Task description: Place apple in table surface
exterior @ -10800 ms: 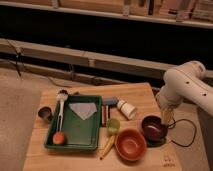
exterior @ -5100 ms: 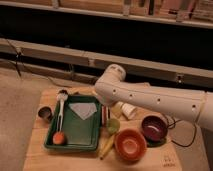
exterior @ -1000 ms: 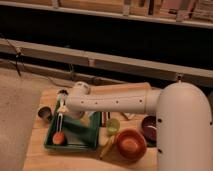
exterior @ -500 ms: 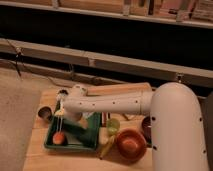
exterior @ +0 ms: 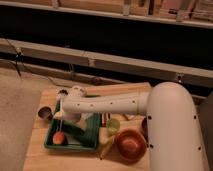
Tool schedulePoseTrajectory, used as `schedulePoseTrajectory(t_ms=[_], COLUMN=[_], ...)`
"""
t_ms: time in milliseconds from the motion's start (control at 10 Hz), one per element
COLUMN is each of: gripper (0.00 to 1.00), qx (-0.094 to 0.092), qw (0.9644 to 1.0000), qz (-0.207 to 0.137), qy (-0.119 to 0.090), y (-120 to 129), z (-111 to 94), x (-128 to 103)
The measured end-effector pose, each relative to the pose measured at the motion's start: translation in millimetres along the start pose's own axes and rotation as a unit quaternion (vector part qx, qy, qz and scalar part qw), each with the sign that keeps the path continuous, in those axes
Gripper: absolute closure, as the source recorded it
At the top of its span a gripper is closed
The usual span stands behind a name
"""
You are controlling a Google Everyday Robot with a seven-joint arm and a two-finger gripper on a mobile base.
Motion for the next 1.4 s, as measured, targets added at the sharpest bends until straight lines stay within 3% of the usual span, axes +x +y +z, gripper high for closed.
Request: schedulePoseTrajectory(t_ms=[600,800,1000,1200,1400], gripper=[0.00,0.12,0.20,0.20,0.20], qx=[-0.012,-0.013,-0.008,-0.007,-0.008], qw=[0.9999,0.9999,0.9997,0.9985,0.9977], qz=[-0.002,-0.006,-0.025,-0.053,-0.063], qy=[-0.008,-0.008,0.001,0.014,0.022], y=[1,0,-12,-31,-32], z=[10,11,-2,-17,-22], x=[-3,-6,-19,-39,-43])
